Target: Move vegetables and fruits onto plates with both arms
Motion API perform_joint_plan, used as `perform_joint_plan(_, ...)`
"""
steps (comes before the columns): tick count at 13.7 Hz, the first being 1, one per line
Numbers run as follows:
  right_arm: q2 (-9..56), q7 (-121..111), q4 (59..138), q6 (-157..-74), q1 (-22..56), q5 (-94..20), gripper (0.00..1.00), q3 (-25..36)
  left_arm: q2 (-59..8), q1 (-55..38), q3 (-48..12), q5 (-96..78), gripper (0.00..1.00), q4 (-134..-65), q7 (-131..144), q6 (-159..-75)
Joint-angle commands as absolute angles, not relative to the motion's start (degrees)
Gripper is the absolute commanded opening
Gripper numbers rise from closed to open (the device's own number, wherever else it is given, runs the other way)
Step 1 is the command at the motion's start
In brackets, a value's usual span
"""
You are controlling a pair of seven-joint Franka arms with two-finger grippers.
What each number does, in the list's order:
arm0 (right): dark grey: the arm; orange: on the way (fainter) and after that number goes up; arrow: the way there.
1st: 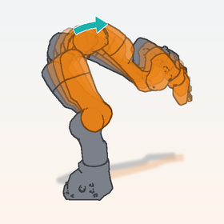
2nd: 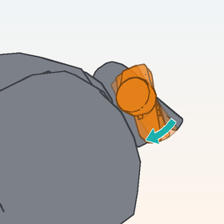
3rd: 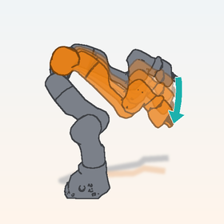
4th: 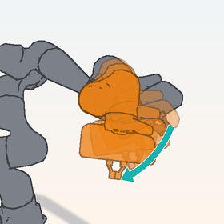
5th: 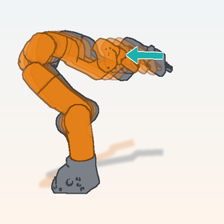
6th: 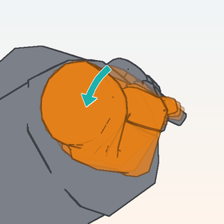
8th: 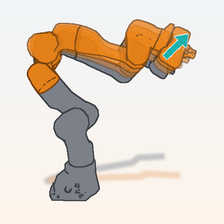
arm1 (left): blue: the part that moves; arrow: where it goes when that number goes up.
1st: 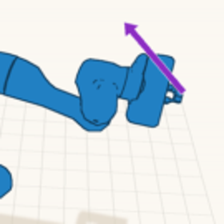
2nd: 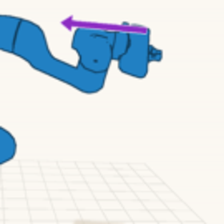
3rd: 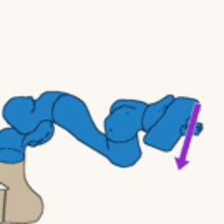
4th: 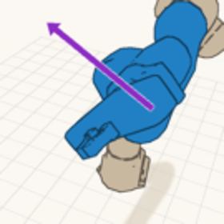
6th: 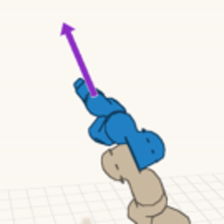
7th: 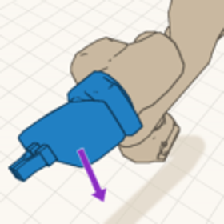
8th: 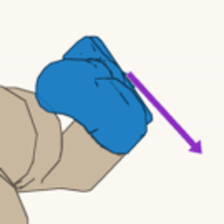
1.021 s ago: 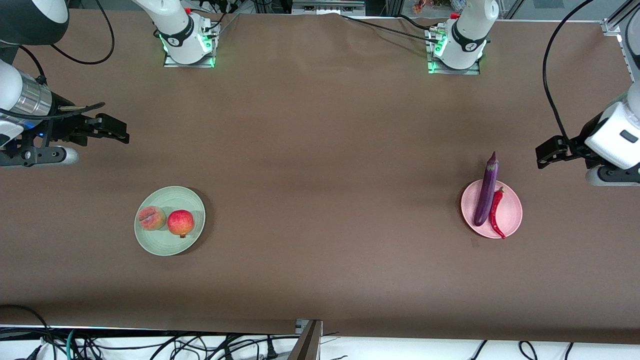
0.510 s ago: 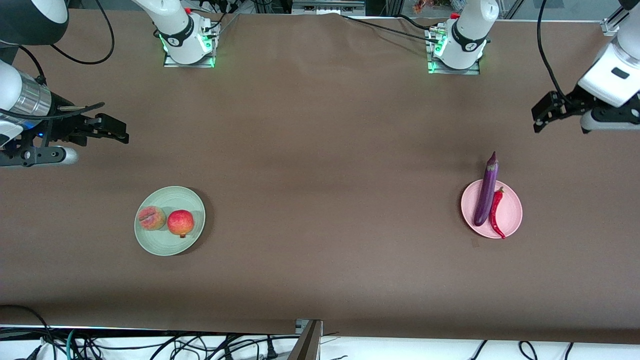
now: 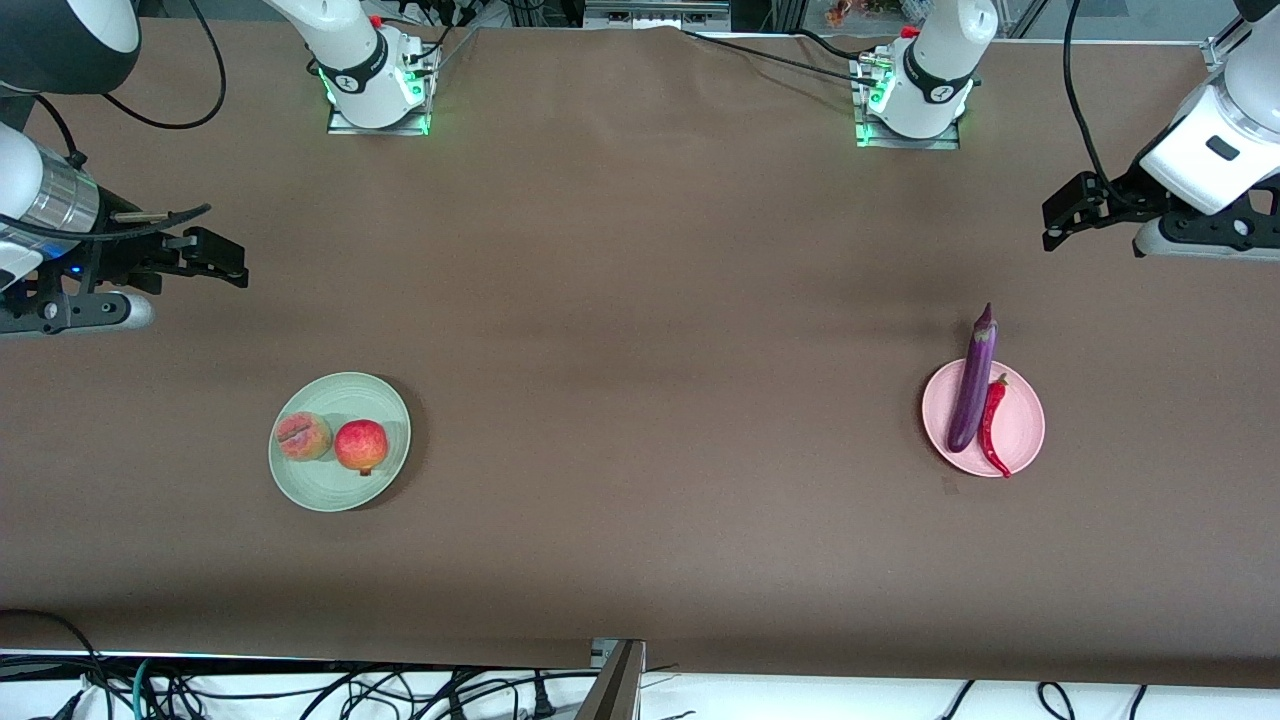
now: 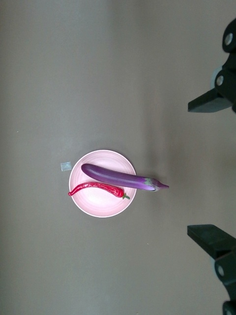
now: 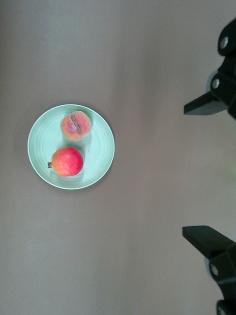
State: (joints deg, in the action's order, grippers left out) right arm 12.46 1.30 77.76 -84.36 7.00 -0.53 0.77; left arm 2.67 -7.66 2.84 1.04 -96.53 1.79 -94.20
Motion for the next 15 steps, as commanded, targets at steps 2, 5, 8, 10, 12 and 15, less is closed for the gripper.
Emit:
perform_joint_plan(2,12.39,0.53,76.73,-83.32,6.68,0.26,0.99,0.18,0.88,-8.79,4.66,2.11,1.00,-93.69,0.35,-92.46)
perform_joint_plan(5,12.39,0.53,76.73,-83.32,6.68,0.09,0.99,0.26,0.79,-8.62,4.48,2.29,1.00,-93.69,0.26,-92.46)
perform_joint_plan(8,12.48,0.44,76.73,-83.41,6.68,0.18,0.99,0.26,0.88,-4.06,-0.60,2.20,1.00,-93.69,0.44,-92.46)
perform_joint_plan(10,12.48,0.61,76.73,-83.32,6.68,0.09,0.99,0.35,0.88,-4.13,-0.70,2.29,1.00,-93.69,0.44,-92.46)
perform_joint_plan(12,12.39,0.70,76.73,-83.32,6.68,-0.17,0.99,0.35,0.88,-4.13,-0.70,2.29,1.00,-93.69,0.35,-92.46)
perform_joint_plan(15,12.39,0.70,76.73,-83.32,6.68,-0.09,0.99,0.26,0.88,-4.04,-0.70,2.20,1.00,-93.69,0.35,-92.46)
